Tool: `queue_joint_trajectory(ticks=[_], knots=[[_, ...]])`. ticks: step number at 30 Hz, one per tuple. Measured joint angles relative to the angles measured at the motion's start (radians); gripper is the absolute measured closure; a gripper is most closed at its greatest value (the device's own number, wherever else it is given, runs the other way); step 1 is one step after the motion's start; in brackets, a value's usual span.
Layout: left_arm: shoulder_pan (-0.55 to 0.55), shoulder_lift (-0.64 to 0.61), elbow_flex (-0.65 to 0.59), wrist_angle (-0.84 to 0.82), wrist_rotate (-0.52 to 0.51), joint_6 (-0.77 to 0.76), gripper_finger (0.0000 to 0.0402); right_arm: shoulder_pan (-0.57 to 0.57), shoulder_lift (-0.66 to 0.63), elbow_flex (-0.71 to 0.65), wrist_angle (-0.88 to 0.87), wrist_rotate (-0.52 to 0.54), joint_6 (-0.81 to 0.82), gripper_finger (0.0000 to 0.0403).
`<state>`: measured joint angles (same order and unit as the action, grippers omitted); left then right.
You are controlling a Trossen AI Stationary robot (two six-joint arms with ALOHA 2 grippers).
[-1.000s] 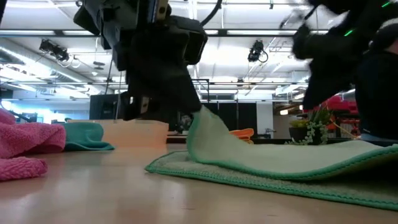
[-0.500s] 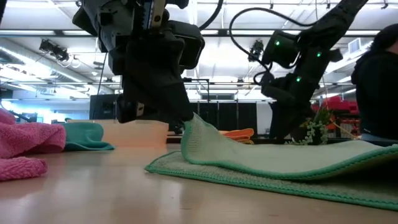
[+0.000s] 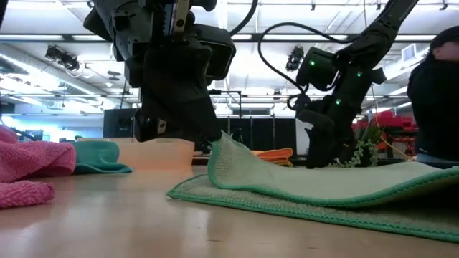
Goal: Fold microfiber towels
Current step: Fold the light green towel
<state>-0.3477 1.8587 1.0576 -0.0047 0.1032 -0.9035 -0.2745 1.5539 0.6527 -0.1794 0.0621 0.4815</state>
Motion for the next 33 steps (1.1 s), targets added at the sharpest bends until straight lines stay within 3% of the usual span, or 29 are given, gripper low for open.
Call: queue_joint_trajectory(ticks=[6, 13, 17, 21, 27, 33], knots=[[0.000, 0.000, 0.000, -0.006, 0.000, 0.001, 0.0380, 0.009, -0.053, -0.004, 0.003, 0.012, -0.003, 0.0261], [0.002, 0.000, 0.000, -0.009, 0.000, 0.001, 0.0395, 0.009, -0.065, -0.004, -0.014, 0.015, -0.002, 0.0331], [0.002, 0.000, 0.000, -0.009, 0.000, 0.000, 0.0383, 0.009, -0.049, -0.003, -0.009, 0.011, 0.014, 0.0345], [0.002, 0.000, 0.000, -0.009, 0.000, -0.001, 0.0378, 0.009, -0.025, -0.003, -0.013, 0.000, 0.015, 0.0319], [0.002, 0.000, 0.000, -0.009, 0.000, 0.000, 0.0395, 0.009, -0.022, -0.003, -0.012, 0.004, 0.013, 0.0240], [0.002, 0.000, 0.000, -0.012, 0.000, 0.000, 0.0376, 0.009, -0.022, -0.003, -0.015, 0.004, 0.020, 0.0184]])
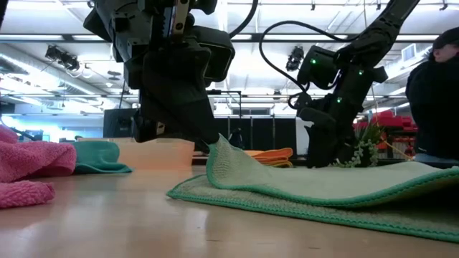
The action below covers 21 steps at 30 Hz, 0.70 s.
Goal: Fold microfiber towels
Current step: Fold the light green towel
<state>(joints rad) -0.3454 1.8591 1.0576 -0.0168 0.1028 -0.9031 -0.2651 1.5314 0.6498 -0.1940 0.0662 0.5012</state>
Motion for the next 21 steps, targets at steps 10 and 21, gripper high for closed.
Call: queue_joint_trajectory(ticks=[10, 21], knots=[[0.000, 0.000, 0.000, -0.004, 0.000, 0.000, 0.0386, 0.000, 0.000, 0.000, -0.001, -0.022, 0.003, 0.0248], [0.000, 0.000, 0.000, -0.003, 0.000, 0.000, 0.0395, 0.000, 0.000, 0.000, -0.002, -0.006, -0.041, 0.0362]])
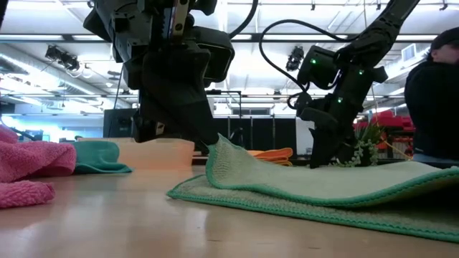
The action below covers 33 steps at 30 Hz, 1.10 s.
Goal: Fold microfiber towels
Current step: Fold the light green towel
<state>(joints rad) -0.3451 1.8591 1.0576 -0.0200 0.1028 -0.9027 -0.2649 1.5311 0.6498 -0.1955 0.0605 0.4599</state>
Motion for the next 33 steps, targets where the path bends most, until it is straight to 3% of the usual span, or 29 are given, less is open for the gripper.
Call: queue_joint_trajectory(ticks=[6, 15, 25, 33], knots=[[0.000, 0.000, 0.000, 0.014, 0.004, -0.004, 0.0379, 0.000, -0.019, 0.000, -0.002, -0.007, -0.015, 0.0363], [-0.007, 0.000, 0.000, 0.118, 0.068, -0.052, 0.0388, 0.000, -0.117, 0.000, -0.041, -0.014, -0.017, 0.0363], [-0.049, 0.000, 0.000, 0.254, 0.068, -0.136, 0.0390, 0.006, -0.083, 0.000, -0.016, -0.039, -0.022, 0.0363], [-0.082, 0.008, -0.001, 0.083, -0.002, -0.161, 0.0391, 0.047, -0.041, 0.000, 0.074, -0.017, -0.023, 0.0363]])
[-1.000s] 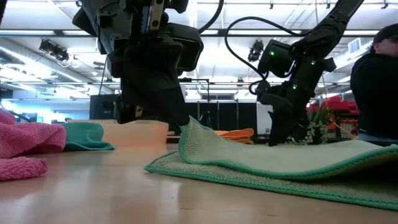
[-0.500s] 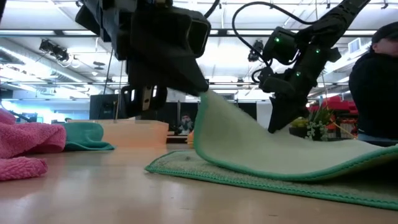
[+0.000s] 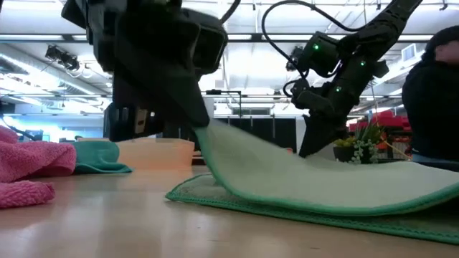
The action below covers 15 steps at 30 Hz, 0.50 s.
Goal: Fold microfiber towels
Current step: Fold the light green towel
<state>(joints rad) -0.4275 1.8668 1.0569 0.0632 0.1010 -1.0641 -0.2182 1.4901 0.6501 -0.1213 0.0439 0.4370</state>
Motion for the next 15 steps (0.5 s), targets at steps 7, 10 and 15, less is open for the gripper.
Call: queue_joint_trajectory(ticks=[7, 10, 15], knots=[[0.001, 0.000, -0.002, -0.046, -0.034, -0.003, 0.0396, 0.001, 0.040, 0.000, 0.003, 0.004, 0.005, 0.0363], [0.001, 0.000, -0.002, -0.067, -0.037, 0.001, 0.0377, 0.005, 0.042, 0.000, 0.011, 0.004, 0.005, 0.0356], [0.009, 0.000, -0.002, -0.151, -0.031, 0.005, 0.0306, 0.005, 0.041, 0.000, 0.016, -0.015, -0.026, 0.0317]])
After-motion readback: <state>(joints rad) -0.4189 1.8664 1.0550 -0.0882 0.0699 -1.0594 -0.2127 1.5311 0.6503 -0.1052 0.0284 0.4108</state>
